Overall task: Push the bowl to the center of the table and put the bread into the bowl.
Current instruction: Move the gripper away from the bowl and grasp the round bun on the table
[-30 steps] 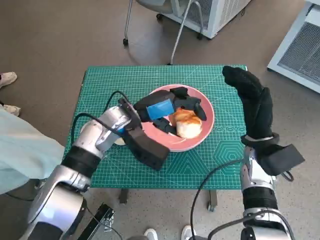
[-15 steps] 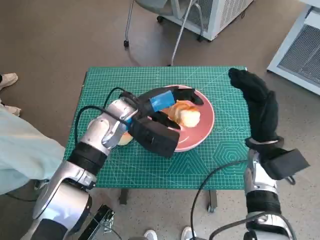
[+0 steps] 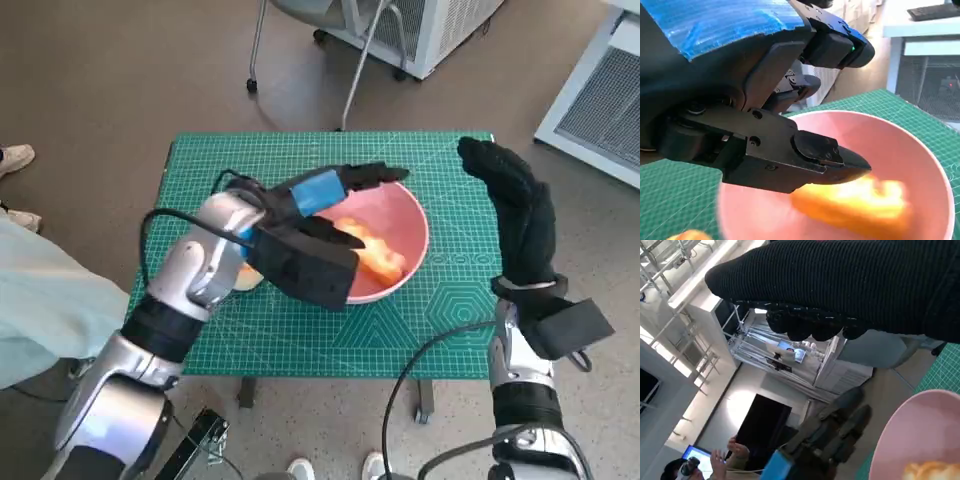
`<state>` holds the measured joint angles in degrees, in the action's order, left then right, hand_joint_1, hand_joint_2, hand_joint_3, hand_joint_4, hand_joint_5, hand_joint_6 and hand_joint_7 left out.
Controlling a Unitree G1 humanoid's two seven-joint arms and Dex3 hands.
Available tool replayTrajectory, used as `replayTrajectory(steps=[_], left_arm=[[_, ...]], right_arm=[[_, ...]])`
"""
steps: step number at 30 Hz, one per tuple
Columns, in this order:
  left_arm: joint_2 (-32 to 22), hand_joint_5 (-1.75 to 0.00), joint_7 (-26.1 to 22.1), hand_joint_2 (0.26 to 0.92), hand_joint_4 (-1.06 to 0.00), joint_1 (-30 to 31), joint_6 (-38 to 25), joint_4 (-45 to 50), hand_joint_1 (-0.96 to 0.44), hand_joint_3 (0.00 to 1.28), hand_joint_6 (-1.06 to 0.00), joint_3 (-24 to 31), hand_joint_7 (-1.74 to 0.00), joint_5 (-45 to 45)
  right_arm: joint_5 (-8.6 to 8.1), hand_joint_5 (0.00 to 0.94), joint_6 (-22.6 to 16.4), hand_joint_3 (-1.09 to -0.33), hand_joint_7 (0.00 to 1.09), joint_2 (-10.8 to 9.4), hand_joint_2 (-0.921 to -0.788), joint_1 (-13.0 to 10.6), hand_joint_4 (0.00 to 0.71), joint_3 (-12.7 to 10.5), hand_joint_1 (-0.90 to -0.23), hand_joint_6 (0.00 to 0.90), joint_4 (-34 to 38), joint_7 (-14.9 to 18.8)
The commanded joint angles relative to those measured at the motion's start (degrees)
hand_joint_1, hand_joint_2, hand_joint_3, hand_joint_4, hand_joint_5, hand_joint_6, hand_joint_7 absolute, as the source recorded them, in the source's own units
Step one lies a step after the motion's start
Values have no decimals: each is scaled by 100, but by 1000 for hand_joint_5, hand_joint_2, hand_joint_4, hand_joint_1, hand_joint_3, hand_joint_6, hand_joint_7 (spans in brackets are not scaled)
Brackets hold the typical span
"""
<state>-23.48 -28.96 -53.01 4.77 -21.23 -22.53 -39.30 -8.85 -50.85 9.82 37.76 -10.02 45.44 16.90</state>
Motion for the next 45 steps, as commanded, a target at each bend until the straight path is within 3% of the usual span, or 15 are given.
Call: replayTrajectory(steps=[1, 11, 21, 31, 38, 45], left_arm=[[-463, -48, -236, 885, -166, 361, -75, 714, -192, 14, -313, 445, -128, 389], [-1399, -21, -112, 872, -269, 1408, 121, 1865, -144, 2, -406, 1343, -114, 771], [-2167, -6, -836, 834, -285, 2027, -237, 2536, -50, 0, -426, 1755, -78, 959], [-2471, 0, -1165, 808, -260, 2364, -488, 2659, -18, 0, -407, 1507, -45, 599], [-2494, 0, -1000, 803, -212, 2433, -549, 2540, 93, 2, -364, 1144, -12, -179], [-2341, 0, -847, 812, -192, 2342, -476, 2176, 205, 7, -345, 917, -1, -397]], right_arm=[[-46, 9, 74, -762, 737, -77, -921, -146, 378, 21, -556, 72, 36, 17], [-126, 8, 128, -760, 733, -128, -921, -236, 378, 35, -556, 74, -123, 82], [-227, 7, 191, -759, 733, -164, -921, -200, 378, 25, -560, 73, -118, 164], [-237, 6, 196, -761, 738, -224, -921, -132, 377, 61, -559, 69, -28, 210], [-283, 5, 206, -765, 746, -204, -921, -101, 376, 64, -552, 64, 6, 319], [-296, 5, 229, -764, 754, -185, -921, -119, 376, 57, -558, 60, -43, 388]])
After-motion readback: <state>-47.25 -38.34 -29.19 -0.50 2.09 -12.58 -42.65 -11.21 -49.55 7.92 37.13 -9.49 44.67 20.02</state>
